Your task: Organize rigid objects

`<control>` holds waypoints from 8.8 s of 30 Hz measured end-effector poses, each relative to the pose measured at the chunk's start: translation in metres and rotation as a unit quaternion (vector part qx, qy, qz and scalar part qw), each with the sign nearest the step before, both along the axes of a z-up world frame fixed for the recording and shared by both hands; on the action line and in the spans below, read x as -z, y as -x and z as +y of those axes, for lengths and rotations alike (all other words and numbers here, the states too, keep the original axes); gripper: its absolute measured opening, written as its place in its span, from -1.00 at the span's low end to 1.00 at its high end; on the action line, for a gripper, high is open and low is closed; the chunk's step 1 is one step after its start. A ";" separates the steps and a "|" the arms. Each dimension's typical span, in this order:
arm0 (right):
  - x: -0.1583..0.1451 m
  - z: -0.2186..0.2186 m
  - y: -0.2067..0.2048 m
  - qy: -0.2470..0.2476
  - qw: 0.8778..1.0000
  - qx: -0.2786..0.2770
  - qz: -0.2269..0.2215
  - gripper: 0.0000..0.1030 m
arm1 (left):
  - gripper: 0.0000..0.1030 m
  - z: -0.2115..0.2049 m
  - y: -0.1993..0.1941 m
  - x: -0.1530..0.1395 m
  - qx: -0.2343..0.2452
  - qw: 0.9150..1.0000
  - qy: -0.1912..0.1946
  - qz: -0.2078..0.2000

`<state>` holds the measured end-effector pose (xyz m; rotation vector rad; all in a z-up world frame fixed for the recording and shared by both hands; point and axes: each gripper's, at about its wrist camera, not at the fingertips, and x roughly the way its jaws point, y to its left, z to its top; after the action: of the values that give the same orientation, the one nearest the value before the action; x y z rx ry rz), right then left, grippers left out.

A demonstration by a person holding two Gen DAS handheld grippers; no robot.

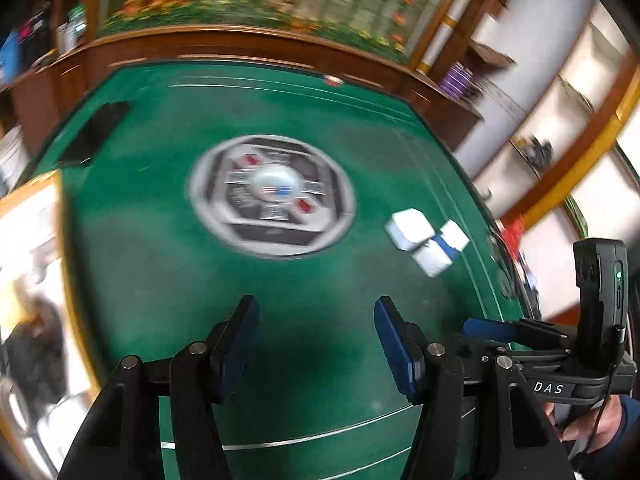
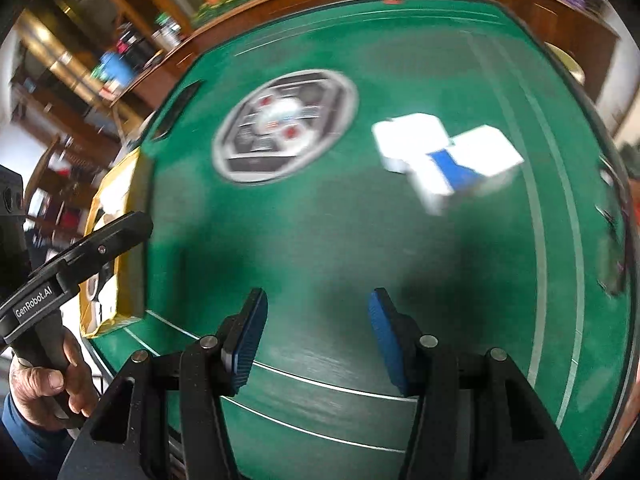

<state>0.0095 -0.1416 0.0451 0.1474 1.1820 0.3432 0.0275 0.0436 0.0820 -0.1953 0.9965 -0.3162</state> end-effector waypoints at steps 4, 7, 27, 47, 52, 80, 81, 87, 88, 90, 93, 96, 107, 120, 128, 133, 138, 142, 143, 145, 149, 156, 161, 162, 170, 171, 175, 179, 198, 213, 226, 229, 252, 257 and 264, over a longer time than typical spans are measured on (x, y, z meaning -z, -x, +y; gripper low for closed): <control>0.002 -0.036 0.007 -0.001 0.999 0.032 0.004 0.01 | 0.29 -0.043 -0.018 0.002 0.056 0.998 -0.018 -0.006; 0.004 -0.059 0.015 0.000 0.999 0.051 0.009 0.01 | 0.36 -0.074 -0.037 0.006 0.101 0.994 -0.038 -0.015; 0.007 -0.163 0.055 0.016 0.992 0.122 0.025 0.01 | 0.42 -0.174 -0.118 0.066 0.282 0.939 -0.194 -0.034; -0.021 -0.125 -0.100 -0.030 0.997 0.070 -0.015 0.14 | -0.19 -0.085 0.023 0.067 0.096 0.987 -0.126 0.004; 0.012 -0.112 -0.153 -0.008 0.998 0.056 0.008 0.16 | -0.19 -0.068 0.040 0.066 0.064 0.991 -0.116 0.014; 0.023 0.000 -0.007 0.081 0.979 -0.185 0.024 -0.06 | -0.19 -0.047 0.056 0.065 0.039 0.995 -0.092 0.023; 0.025 0.001 -0.006 0.084 0.980 -0.180 0.027 -0.26 | -0.19 -0.045 0.059 0.064 0.038 0.995 -0.089 0.022; 0.009 -0.002 0.010 0.026 0.991 -0.130 0.022 -0.26 | -0.19 -0.028 0.070 0.056 0.019 0.997 -0.071 0.018; 0.007 0.001 0.011 0.016 0.992 -0.122 0.021 -0.26 | -0.19 -0.025 0.072 0.052 0.014 0.998 -0.067 0.015; 0.002 0.008 0.017 0.001 0.993 -0.118 0.014 -0.26 | -0.19 -0.019 0.075 0.045 0.008 0.998 -0.058 0.010; -0.005 0.022 0.023 -0.004 0.992 -0.125 0.002 -0.26 | -0.19 -0.013 0.080 0.032 0.003 0.998 -0.059 -0.006; -0.009 0.034 0.028 -0.006 0.991 -0.136 0.000 -0.26 | -0.18 -0.004 0.086 0.020 -0.005 0.998 -0.057 -0.018; -0.016 0.084 0.042 -0.007 0.984 -0.180 0.001 -0.26 | -0.18 0.054 0.107 -0.002 -0.064 0.996 -0.040 -0.039; -0.026 0.152 0.049 -0.002 0.973 -0.232 -0.012 -0.25 | -0.18 0.137 0.129 -0.014 -0.151 0.986 -0.025 -0.066; -0.036 0.186 0.049 -0.001 0.968 -0.249 -0.029 -0.25 | -0.18 0.179 0.133 -0.014 -0.179 0.981 -0.023 -0.070; -0.040 0.205 0.045 -0.003 0.967 -0.253 -0.033 -0.25 | -0.18 0.194 0.136 -0.010 -0.181 0.981 -0.026 -0.068; -0.039 0.225 0.040 -0.008 0.966 -0.256 -0.034 -0.25 | -0.18 0.209 0.136 -0.007 -0.182 0.981 -0.026 -0.062; -0.036 0.241 0.034 -0.009 0.965 -0.261 -0.028 -0.25 | -0.18 0.217 0.132 -0.002 -0.180 0.982 -0.028 -0.056; -0.036 0.246 0.032 -0.008 0.964 -0.263 -0.028 -0.25 | -0.18 0.219 0.130 -0.002 -0.179 0.982 -0.030 -0.055; -0.037 0.254 0.029 -0.008 0.964 -0.265 -0.028 -0.25 | -0.18 0.222 0.126 -0.001 -0.176 0.982 -0.031 -0.055; -0.040 0.276 0.020 -0.003 0.961 -0.273 -0.035 -0.25 | -0.18 0.227 0.116 0.000 -0.171 0.983 -0.035 -0.053; -0.040 0.313 -0.006 0.003 0.960 -0.276 -0.034 -0.25 | -0.18 0.240 0.094 0.012 -0.171 0.984 -0.036 -0.038; -0.033 0.345 -0.028 0.006 0.962 -0.273 -0.027 -0.25 | -0.18 0.245 0.080 0.023 -0.173 0.984 -0.041 -0.023; -0.031 0.351 -0.032 0.010 0.962 -0.272 -0.028 -0.25 | -0.18 0.246 0.078 0.025 -0.172 0.984 -0.041 -0.021; -0.017 0.384 -0.050 0.030 0.962 -0.271 -0.031 -0.25 | -0.18 0.249 0.078 0.037 -0.175 0.983 -0.044 -0.014; -0.016 0.386 -0.051 0.032 0.962 -0.270 -0.033 -0.25 | -0.18 0.249 0.078 0.037 -0.176 0.983 -0.045 -0.014; -0.011 0.394 -0.054 0.037 0.962 -0.269 -0.030 -0.26 | -0.18 0.251 0.079 0.038 -0.180 0.982 -0.048 -0.016; -0.007 0.402 -0.056 0.040 0.962 -0.267 -0.032 -0.27 | -0.18 0.252 0.079 0.038 -0.181 0.982 -0.055 -0.021; -0.014 0.391 -0.039 0.045 0.963 -0.262 -0.038 0.03 | 0.29 0.243 0.083 0.032 -0.188 0.979 -0.062 -0.040; -0.046 0.345 -0.021 0.014 0.968 -0.246 -0.055 0.21 | 0.92 0.218 0.102 0.003 -0.218 0.970 -0.063 -0.092; -0.090 0.278 -0.005 -0.028 0.957 -0.269 -0.100 0.55 | 0.98 0.174 0.133 -0.020 -0.264 0.954 -0.086 -0.110; -0.090 0.250 0.004 -0.030 0.957 -0.265 -0.117 0.67 | 0.98 0.164 0.136 -0.023 -0.270 0.953 -0.086 -0.106; -0.068 0.197 0.065 -0.050 0.949 -0.303 -0.075 0.67 | 0.98 0.152 0.225 -0.131 -0.363 0.896 -0.195 -0.165; -0.067 0.210 0.075 -0.048 0.943 -0.322 -0.073 0.67 | 0.99 0.148 0.248 -0.167 -0.385 0.875 -0.234 -0.175; -0.073 0.225 0.087 -0.048 0.933 -0.347 -0.080 0.67 | 0.99 0.146 0.286 -0.198 -0.410 0.849 -0.239 -0.234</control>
<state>-0.0778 0.0830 0.1182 -0.2229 1.0239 1.0169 -0.2581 0.1897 0.2800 -0.0656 0.4097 0.6500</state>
